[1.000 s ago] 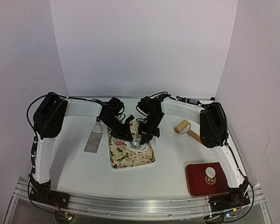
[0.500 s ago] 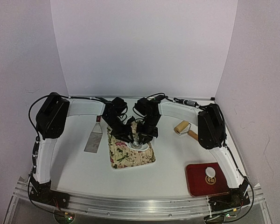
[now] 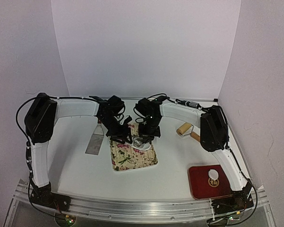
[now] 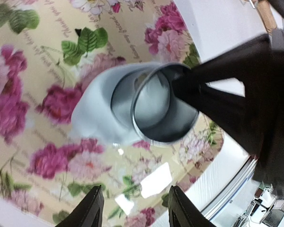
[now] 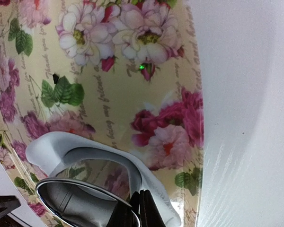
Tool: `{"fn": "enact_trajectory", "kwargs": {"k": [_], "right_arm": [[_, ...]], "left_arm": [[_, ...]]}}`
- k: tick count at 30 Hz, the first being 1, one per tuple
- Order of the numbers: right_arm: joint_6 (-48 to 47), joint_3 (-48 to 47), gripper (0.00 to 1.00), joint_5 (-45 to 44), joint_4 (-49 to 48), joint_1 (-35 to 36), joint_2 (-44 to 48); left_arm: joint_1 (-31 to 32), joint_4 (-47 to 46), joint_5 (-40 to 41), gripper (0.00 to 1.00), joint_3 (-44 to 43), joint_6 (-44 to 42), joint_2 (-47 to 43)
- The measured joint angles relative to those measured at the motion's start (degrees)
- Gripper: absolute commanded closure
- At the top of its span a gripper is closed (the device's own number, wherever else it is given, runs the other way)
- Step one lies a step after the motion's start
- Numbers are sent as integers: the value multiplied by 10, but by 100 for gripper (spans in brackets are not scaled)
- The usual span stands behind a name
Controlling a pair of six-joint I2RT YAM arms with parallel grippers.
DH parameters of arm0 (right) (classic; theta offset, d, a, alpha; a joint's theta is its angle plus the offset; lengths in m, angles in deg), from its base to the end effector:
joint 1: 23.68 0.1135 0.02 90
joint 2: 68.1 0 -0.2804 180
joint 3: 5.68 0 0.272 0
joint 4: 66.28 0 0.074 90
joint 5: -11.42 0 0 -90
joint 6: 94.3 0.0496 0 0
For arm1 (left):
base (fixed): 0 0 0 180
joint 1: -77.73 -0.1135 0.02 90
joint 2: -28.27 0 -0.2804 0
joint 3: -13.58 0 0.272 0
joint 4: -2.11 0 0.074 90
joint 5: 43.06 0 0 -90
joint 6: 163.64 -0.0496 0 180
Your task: Roll out the dumpling wrappers from the dough
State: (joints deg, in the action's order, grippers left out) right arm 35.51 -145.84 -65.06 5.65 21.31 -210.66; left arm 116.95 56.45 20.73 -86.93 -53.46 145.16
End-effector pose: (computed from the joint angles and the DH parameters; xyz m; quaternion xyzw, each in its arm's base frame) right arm 0.3789 0.3952 0.1549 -0.0605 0.9820 0.1774 0.0213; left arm 0.3324 -0.2996 0.1750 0.1963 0.9407 -0.2750 0.0309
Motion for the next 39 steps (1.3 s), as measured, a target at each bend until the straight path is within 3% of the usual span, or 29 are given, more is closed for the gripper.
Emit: {"fn": "enact_trajectory", "kwargs": {"k": [12,25,39], "right_arm": [[-62,-5,100,-35,18,3,0],[-127,6,100,-3,17,47,2],[-126,-21,100,-7,40,50,-13]], "left_arm": [[-14,-2,28,47,38,24,-59],[-29,-32,-37,49,79,46,-59],[-32,-46,-43,56,84,54,2]]}}
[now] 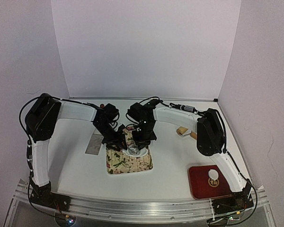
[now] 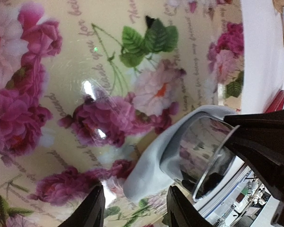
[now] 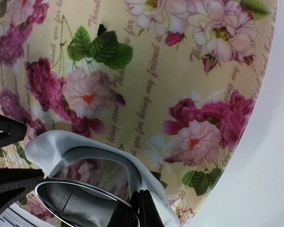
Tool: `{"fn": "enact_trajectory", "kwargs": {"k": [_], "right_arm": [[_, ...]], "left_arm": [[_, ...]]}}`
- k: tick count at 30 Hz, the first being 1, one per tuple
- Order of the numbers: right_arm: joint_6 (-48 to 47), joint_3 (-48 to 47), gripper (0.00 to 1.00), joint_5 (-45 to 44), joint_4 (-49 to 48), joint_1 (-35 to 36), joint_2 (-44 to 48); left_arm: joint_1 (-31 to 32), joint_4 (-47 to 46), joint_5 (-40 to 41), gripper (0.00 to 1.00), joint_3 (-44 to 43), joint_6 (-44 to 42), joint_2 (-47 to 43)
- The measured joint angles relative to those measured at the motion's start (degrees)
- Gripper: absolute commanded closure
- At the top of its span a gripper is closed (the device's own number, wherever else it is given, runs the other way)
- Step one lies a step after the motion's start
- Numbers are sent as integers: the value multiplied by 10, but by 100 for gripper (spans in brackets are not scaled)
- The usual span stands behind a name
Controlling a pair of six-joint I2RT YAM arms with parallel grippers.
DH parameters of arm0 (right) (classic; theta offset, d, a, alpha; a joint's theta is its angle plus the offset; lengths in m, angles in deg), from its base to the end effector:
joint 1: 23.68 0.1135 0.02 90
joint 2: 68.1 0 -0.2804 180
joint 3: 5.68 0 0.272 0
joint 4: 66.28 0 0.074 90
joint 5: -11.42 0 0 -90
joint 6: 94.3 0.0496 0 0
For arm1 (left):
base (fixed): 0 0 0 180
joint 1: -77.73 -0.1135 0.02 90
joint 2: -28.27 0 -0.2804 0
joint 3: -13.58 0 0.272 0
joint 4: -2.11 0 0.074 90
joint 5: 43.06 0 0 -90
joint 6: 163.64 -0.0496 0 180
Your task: Roll out the dumpling wrappers from the dough
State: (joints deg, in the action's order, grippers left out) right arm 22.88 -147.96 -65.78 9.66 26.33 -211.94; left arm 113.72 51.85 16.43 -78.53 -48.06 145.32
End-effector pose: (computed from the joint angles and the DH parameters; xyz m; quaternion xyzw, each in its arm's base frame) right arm 0.3417 0.4244 0.1521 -0.2074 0.9659 0.1541 0.0154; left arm 0.3291 -0.2701 0.1359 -0.1217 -0.9490 0.2898 0.0230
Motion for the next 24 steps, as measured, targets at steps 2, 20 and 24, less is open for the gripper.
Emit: {"fn": "enact_trajectory", "kwargs": {"k": [2,20,24], "right_arm": [[0,-4,100,-2,3,1,-2],[0,-41,100,-17,34,6,-22],[1,-69,100,-30,57,9,-37]], "left_arm": [[-1,1,-10,57,-8,0,12],[-8,-6,-53,100,-31,-14,49],[-8,-6,-47,100,-31,-13,49]]}}
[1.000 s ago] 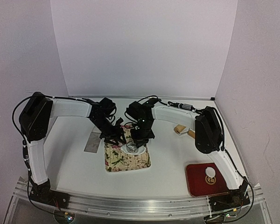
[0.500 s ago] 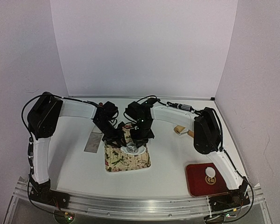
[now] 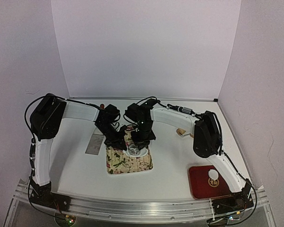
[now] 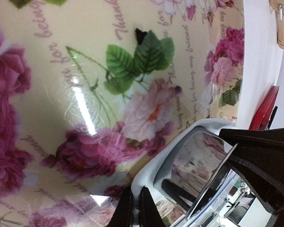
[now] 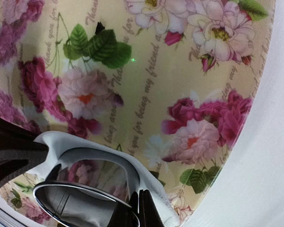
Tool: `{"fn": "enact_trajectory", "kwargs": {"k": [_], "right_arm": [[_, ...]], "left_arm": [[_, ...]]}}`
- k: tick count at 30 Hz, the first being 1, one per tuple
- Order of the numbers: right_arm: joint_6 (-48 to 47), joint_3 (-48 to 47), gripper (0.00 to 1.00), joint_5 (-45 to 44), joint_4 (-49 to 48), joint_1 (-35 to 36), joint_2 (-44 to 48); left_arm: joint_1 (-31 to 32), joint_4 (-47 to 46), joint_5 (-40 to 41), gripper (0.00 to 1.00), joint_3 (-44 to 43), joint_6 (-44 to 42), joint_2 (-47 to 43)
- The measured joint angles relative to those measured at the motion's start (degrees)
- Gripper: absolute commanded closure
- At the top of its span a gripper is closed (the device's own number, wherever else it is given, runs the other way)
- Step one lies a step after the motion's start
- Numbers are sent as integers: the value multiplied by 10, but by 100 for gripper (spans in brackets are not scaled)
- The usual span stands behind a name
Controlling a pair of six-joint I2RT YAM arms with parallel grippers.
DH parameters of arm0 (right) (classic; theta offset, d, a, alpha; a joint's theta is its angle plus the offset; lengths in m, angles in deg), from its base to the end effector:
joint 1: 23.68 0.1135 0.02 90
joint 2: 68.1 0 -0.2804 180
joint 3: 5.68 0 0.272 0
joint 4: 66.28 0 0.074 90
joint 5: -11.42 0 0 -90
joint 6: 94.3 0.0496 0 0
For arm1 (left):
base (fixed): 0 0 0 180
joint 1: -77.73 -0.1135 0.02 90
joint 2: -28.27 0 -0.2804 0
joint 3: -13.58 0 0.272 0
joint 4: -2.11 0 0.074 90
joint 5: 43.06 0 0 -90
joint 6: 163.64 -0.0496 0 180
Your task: Roll out the dumpling wrappers from the dough
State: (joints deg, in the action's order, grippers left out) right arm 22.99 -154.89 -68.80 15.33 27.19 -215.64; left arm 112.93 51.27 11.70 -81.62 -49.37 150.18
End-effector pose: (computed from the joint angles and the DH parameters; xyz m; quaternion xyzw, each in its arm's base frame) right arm 0.3405 0.4319 0.1509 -0.2101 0.9701 0.1210 0.0143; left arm 0.3423 -0.2765 0.1182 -0.1271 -0.9380 0.3190 0.0472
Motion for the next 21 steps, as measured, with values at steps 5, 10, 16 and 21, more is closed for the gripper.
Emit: {"fn": "enact_trajectory", "kwargs": {"k": [5,10,16,21], "right_arm": [[4,-23,100,-22,19,4,-13],[10,-23,100,-33,21,7,-13],[17,-22,100,-36,21,7,-13],[22,-19,100,-38,21,7,-13]], "left_arm": [[3,-6,25,100,12,4,-13],[4,-16,39,100,29,13,-26],[3,-29,48,100,63,17,-53],[3,-41,54,100,96,26,-80]]}}
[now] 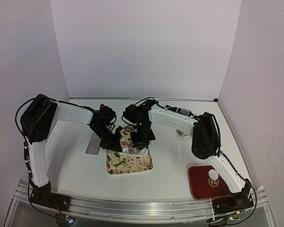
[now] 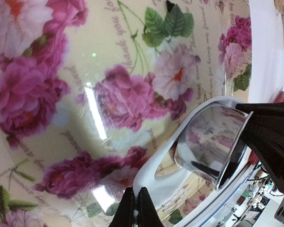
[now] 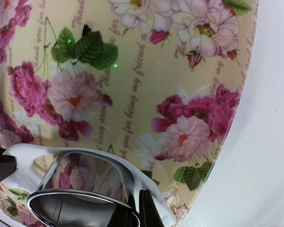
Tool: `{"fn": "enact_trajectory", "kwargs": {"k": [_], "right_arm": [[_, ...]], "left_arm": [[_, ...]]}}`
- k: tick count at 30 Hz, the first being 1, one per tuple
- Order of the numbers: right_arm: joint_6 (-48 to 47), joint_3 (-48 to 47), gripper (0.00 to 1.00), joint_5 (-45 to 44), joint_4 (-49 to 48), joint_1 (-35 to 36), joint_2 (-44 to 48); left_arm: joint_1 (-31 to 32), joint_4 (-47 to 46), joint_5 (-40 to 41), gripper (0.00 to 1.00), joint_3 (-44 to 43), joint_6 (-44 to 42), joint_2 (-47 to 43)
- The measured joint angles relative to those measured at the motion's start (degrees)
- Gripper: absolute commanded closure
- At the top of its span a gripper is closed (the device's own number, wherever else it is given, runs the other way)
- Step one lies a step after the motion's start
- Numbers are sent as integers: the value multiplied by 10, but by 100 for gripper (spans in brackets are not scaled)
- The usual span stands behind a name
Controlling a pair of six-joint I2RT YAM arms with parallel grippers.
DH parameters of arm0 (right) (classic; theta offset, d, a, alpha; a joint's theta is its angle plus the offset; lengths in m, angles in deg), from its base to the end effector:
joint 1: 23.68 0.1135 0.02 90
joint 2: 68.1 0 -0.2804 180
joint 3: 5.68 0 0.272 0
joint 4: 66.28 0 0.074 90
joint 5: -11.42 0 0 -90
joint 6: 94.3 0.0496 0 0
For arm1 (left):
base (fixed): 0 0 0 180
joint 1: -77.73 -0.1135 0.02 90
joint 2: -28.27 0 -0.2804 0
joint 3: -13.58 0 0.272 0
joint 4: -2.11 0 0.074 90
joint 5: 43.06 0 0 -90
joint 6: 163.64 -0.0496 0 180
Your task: Roll out the dumpling wrappers from the dough
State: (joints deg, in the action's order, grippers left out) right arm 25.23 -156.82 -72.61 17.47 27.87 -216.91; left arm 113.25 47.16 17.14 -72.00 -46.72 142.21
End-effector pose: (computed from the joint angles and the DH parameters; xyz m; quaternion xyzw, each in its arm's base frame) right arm 0.3380 0.4340 0.1478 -0.1940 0.9768 0.0880 0.0230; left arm 0.3166 -0.2563 0.1284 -0.1087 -0.9508 0.2899 0.0127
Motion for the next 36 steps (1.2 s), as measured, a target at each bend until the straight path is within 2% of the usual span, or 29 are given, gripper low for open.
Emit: {"fn": "enact_trajectory", "kwargs": {"k": [19,31,36], "right_arm": [[3,1,100,-7,2,0,0],[0,-10,100,-8,9,1,-5],[-5,-16,88,-6,13,1,-7]], "left_arm": [[-2,-25,1,100,94,6,-96],[-5,7,-18,100,157,-11,-178],[-5,1,-63,96,160,-25,-183]]}}
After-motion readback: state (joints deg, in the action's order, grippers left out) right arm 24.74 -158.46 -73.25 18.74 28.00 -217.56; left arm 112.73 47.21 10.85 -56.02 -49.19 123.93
